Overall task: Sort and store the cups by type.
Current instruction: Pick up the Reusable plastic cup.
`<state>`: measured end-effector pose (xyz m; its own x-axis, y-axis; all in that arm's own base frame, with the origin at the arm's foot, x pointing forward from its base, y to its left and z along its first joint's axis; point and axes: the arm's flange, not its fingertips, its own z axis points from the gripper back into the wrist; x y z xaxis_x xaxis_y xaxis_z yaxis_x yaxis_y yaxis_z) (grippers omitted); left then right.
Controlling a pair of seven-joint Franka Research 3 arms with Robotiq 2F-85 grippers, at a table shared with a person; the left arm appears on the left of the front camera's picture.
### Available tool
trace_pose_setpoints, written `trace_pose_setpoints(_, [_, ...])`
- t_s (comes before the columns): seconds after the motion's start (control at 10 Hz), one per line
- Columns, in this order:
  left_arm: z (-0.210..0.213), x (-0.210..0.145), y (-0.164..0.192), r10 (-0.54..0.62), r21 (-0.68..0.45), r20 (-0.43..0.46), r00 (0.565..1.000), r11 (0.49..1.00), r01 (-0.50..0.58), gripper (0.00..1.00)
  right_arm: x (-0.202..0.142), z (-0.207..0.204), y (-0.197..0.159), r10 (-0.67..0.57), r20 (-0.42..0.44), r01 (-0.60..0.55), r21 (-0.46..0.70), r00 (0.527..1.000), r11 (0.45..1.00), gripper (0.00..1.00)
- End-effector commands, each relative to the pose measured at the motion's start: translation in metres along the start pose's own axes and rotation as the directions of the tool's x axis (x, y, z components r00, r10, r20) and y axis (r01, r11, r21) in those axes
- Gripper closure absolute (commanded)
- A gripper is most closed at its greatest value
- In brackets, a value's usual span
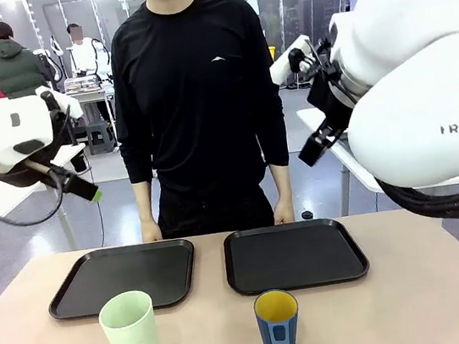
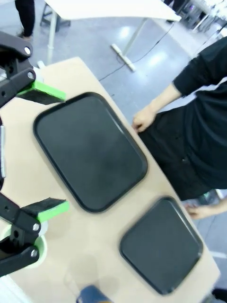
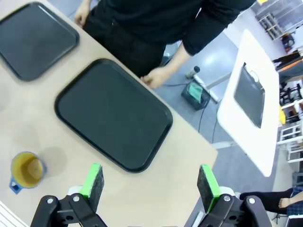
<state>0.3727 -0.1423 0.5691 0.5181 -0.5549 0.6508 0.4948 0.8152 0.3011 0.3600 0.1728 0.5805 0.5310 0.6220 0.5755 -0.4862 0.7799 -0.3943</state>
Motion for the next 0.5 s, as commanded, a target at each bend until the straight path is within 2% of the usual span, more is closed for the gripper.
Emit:
trace_pose_setpoints(0.0, [-0.028,-0.024,0.024,-0.058,-0.002,-0.034,0.998,0.998,0.058,0.0,-0.025,-0.036,-0.019,0.011,0.002,-0.011,0.003,1.0,1.0,0.0])
trace_pose_setpoints(0.3, [-0.092,-0.064,0.062,-0.062,-0.043,-0.149,0.987,0.997,0.057,0.0,-0.068,-0.1,-0.045,-0.044,-0.1,0.054,0.108,0.994,0.993,0.0])
trace_pose_setpoints(0.4, [-0.111,-0.075,0.07,-0.073,-0.024,-0.188,0.979,0.997,0.07,0.0,-0.078,-0.12,-0.048,-0.056,-0.132,0.076,0.149,0.99,0.986,0.0])
